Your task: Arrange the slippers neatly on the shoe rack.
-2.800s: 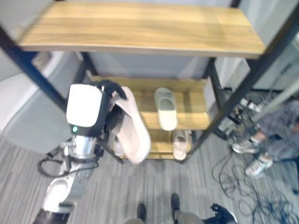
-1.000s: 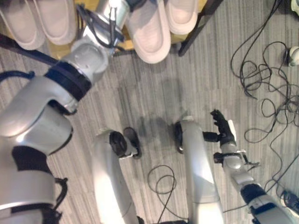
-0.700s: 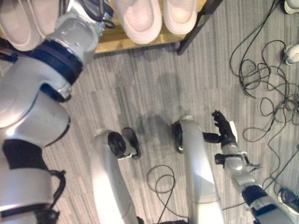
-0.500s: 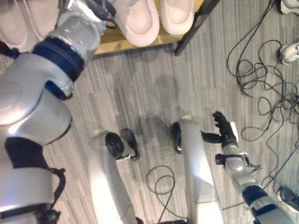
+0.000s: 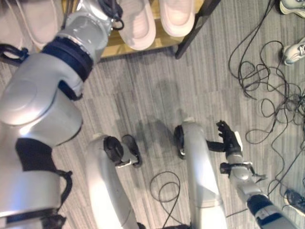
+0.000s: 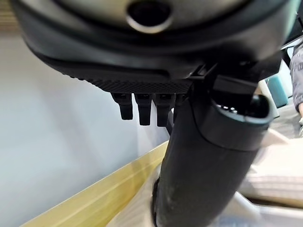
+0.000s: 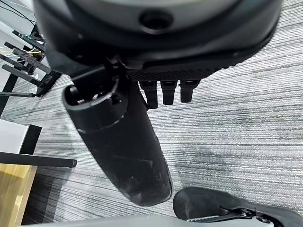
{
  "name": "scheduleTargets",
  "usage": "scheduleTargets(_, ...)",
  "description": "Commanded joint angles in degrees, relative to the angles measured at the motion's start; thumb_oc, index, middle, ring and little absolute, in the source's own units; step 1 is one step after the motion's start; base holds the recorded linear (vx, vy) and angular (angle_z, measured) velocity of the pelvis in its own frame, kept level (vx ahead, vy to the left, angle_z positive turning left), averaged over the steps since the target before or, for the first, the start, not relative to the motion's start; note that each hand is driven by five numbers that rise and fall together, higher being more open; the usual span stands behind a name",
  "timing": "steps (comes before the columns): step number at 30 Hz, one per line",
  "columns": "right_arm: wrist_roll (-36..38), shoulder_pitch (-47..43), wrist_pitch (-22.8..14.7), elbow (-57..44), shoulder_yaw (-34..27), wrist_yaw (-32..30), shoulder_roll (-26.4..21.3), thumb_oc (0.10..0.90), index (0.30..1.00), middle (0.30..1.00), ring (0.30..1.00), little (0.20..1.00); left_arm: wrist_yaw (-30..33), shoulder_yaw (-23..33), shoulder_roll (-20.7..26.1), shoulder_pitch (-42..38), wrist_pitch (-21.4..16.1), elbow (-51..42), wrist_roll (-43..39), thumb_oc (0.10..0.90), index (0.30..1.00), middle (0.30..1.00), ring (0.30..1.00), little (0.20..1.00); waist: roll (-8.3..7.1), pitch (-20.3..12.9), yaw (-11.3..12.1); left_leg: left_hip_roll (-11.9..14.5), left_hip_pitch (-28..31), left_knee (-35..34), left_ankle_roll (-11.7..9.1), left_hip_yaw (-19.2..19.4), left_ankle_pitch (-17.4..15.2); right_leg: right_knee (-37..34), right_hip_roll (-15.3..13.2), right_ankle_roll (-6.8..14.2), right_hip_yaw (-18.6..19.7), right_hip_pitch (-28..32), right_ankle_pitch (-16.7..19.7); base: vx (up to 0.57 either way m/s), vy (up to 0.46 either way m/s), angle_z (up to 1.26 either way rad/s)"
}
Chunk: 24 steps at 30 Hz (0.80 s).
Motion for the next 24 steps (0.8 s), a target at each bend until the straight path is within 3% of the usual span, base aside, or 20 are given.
scheduleTargets(1,2.0,2.5,-2.5,-5.4,-2.0,0.3,1.2,0.800,0.900,0.900,0.900,0.900,-0.1,-3.3,0.3,-16.5,3.0,8.8,-3.0,0.800,0.900,0.900,0.900,0.900,-2.10,-1.8,-0.5,0.5,8.1,1.8,-4.0,-10.2,-8.2,-0.7,-4.3,-1.5,-1.3,3.4,-1.7,0.00,0.000,0.00)
scheduleTargets(9,0.7,1.6,0.1,-4.6,0.2,1.2,1.3,0.800,0.900,0.900,0.900,0.900,-3.8,-0.2,-1.8,-15.6,1.6,9.7,-7.2,0.800,0.900,0.900,0.900,0.900,-3.13,-1.8,-0.3,-0.3,8.1,1.4,-5.0,-10.0,-6.4,0.5,-4.7,-1.9,1.2,3.4,-1.4,-0.04,0.003,0.03)
scheduleTargets(24,-0.2,3.9,2.1,-2.2,3.3,3.4,2.1,0.800,0.900,0.900,0.900,0.900,-4.0,3.0,-4.5,-13.0,-0.9,8.7,-12.3,0.800,0.900,0.900,0.900,0.900,-2.57,-1.8,-0.1,-1.6,8.1,4.2,-4.7,-10.9,-7.3,4.1,-4.7,-2.0,3.0,3.4,-2.9,-0.01,0.003,0.00)
